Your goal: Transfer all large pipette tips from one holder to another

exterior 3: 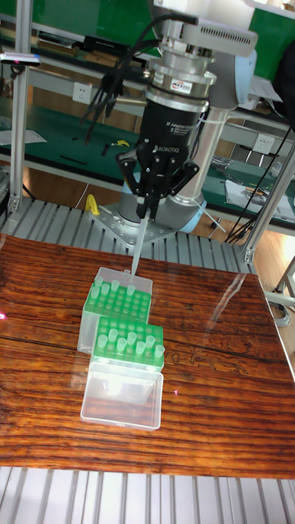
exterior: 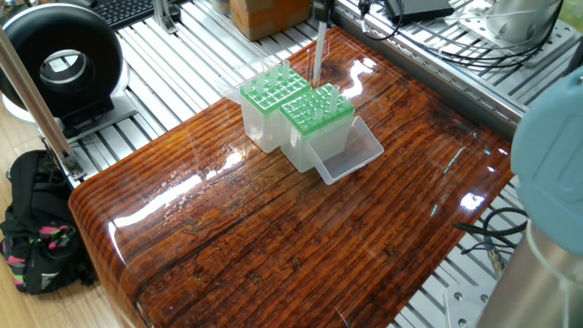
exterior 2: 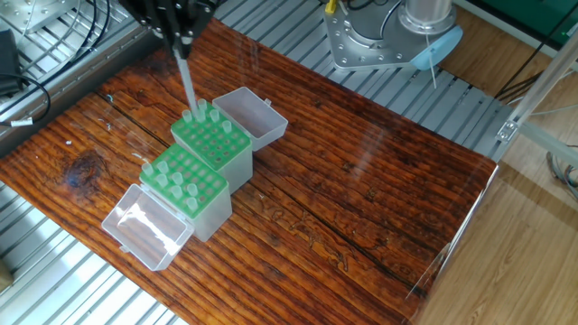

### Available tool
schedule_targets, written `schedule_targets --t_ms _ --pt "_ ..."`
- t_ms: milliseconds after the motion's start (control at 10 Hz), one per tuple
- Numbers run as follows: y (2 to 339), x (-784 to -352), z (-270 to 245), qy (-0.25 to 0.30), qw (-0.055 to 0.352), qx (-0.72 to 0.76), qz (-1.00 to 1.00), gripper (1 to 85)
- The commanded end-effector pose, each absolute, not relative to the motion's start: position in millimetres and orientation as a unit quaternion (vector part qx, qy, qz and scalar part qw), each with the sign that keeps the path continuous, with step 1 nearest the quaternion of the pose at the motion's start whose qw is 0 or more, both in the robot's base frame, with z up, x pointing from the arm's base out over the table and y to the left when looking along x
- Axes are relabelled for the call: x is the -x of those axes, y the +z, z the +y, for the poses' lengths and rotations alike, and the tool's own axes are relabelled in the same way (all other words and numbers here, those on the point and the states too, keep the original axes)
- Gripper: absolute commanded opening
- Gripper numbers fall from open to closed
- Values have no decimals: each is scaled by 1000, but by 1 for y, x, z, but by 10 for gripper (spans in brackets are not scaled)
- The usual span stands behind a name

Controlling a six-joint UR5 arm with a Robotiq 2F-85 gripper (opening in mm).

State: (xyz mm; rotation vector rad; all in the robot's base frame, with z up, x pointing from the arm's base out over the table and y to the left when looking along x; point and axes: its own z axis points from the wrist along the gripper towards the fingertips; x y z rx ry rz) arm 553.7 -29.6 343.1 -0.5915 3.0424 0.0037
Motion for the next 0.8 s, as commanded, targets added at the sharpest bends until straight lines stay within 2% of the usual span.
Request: schedule_targets --t_ms 0,700 --pt "341 -571 -41 -6 26 212 977 117" --pt "311 -596 -55 -15 27 241 970 117"
